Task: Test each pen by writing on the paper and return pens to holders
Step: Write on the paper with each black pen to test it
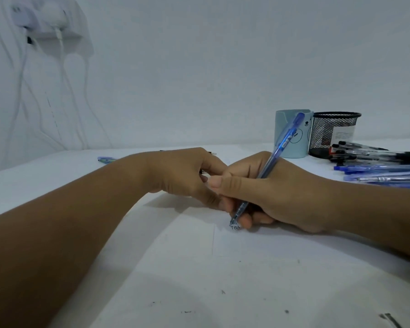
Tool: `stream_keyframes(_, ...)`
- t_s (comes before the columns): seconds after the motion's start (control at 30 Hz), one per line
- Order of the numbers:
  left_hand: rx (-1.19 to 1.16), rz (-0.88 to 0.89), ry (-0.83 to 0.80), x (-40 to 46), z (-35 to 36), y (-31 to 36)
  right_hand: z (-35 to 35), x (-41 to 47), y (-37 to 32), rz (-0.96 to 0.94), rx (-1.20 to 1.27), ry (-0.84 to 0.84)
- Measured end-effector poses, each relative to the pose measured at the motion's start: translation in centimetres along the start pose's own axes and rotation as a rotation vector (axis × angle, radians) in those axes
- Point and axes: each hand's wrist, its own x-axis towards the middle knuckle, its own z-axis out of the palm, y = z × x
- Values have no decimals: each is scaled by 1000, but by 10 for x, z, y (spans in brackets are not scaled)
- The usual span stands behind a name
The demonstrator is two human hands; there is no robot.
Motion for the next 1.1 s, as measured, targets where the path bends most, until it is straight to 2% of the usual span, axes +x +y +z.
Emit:
stream_keyframes(0.23,42,3,-22,0,0,-1,-1,1,4,-36,-153,31)
stream_keyframes(0.5,58,3,-19,1,0,-3,-2,0,3,-26,-239,-29)
stream_keyframes(0.9,64,-6,-28,0,-1,-3,-1,-2,6,-57,-220,-41)
stream_keyframes(1.1,67,-4,-23,2,-1,-5,-1,-2,2,-80,-294,-59)
